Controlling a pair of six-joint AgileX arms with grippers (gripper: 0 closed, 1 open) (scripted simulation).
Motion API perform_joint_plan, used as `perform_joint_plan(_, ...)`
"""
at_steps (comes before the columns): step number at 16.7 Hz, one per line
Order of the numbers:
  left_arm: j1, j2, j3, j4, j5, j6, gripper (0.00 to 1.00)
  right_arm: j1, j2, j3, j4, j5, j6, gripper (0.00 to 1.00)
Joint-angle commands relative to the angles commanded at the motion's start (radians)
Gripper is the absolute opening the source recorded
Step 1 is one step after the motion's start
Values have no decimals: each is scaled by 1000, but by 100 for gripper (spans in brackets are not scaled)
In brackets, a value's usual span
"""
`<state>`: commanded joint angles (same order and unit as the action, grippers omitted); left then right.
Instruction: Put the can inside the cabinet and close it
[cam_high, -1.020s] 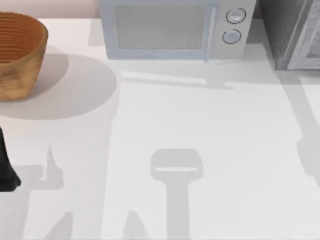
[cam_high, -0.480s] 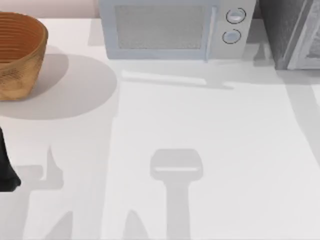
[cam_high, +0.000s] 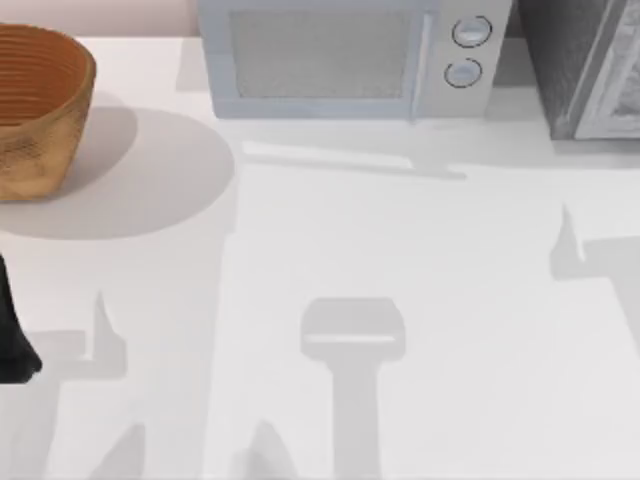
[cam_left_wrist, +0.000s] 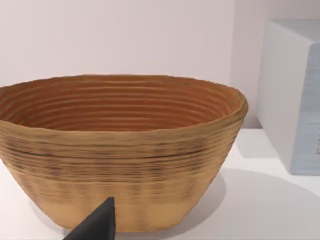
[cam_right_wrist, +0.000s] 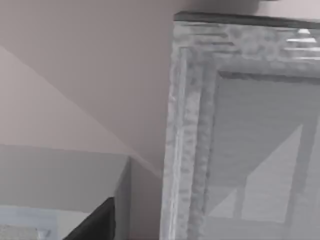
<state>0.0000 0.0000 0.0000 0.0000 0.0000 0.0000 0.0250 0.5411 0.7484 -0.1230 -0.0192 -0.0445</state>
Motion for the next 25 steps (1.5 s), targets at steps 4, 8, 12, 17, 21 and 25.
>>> perform_joint_plan(4,0,0,0,0,0,0,100,-14,-290,-410,73,4,18,100)
perform_joint_plan(8,0,0,0,0,0,0,100,-22,-475,-665,112,14,36,100)
perform_joint_plan(12,0,0,0,0,0,0,100,-25,-541,-748,123,19,45,100)
perform_joint_plan(17,0,0,0,0,0,0,100,-23,-536,-747,123,18,44,100)
perform_joint_plan(21,0,0,0,0,0,0,100,-116,-429,-715,226,-72,46,100)
perform_joint_plan(25,0,0,0,0,0,0,100,-311,-156,-646,453,-262,50,100)
